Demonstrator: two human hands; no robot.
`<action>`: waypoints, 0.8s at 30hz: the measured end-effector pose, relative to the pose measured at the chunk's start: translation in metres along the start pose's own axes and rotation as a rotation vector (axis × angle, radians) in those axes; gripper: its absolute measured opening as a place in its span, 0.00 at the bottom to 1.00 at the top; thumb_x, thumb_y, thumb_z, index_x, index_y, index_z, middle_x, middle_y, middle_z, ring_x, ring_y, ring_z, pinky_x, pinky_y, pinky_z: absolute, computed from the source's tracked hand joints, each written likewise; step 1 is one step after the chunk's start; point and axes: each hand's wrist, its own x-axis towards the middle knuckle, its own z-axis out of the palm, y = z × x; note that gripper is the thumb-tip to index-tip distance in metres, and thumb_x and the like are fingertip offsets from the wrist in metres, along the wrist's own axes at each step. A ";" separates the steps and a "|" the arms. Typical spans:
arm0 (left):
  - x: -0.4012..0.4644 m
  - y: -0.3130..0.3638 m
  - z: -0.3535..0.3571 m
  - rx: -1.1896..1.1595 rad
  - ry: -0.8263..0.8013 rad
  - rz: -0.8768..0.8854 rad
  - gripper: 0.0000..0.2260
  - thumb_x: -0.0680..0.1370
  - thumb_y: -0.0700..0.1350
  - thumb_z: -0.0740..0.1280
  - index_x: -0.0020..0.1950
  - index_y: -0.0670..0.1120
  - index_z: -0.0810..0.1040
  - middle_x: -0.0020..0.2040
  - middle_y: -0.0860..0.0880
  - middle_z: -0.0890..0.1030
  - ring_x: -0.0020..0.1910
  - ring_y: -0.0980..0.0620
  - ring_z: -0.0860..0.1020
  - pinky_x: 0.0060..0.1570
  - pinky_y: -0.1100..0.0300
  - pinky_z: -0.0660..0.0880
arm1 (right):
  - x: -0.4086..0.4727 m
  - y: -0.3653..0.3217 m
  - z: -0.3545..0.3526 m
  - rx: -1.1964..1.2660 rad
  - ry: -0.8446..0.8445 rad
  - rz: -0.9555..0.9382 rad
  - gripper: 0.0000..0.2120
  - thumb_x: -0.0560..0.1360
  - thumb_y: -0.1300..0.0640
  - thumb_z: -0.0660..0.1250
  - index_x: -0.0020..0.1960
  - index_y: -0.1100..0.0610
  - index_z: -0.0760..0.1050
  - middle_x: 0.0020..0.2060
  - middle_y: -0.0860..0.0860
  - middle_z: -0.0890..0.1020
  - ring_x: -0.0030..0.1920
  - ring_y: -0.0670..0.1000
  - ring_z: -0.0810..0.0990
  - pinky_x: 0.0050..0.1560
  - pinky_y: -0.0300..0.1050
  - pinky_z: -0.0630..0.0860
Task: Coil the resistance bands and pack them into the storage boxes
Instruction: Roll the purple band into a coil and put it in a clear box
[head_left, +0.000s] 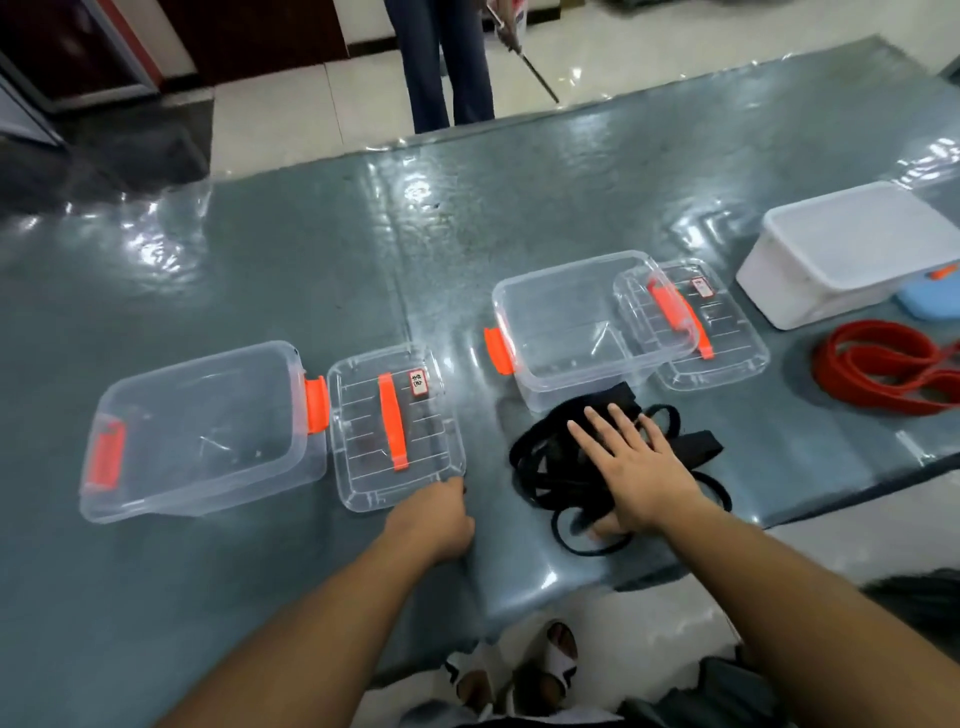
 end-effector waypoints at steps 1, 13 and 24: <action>-0.002 -0.002 -0.002 -0.004 0.011 0.007 0.23 0.78 0.49 0.61 0.74 0.52 0.69 0.71 0.48 0.77 0.67 0.43 0.77 0.62 0.49 0.76 | -0.001 -0.003 -0.002 -0.002 -0.002 0.003 0.63 0.67 0.25 0.69 0.81 0.46 0.30 0.83 0.50 0.36 0.82 0.56 0.33 0.81 0.61 0.36; -0.041 -0.044 -0.023 -0.164 0.162 -0.129 0.18 0.79 0.48 0.61 0.69 0.52 0.74 0.69 0.47 0.78 0.66 0.43 0.78 0.62 0.50 0.76 | 0.024 -0.052 -0.033 -0.101 0.102 -0.155 0.33 0.78 0.39 0.61 0.79 0.50 0.62 0.81 0.53 0.61 0.80 0.58 0.59 0.76 0.57 0.60; -0.131 -0.107 0.004 -0.377 0.306 -0.537 0.19 0.80 0.51 0.61 0.71 0.49 0.74 0.70 0.47 0.77 0.67 0.44 0.77 0.65 0.50 0.74 | 0.068 -0.188 -0.085 -0.171 0.163 -0.683 0.24 0.81 0.42 0.58 0.73 0.50 0.66 0.73 0.52 0.70 0.73 0.57 0.68 0.70 0.55 0.66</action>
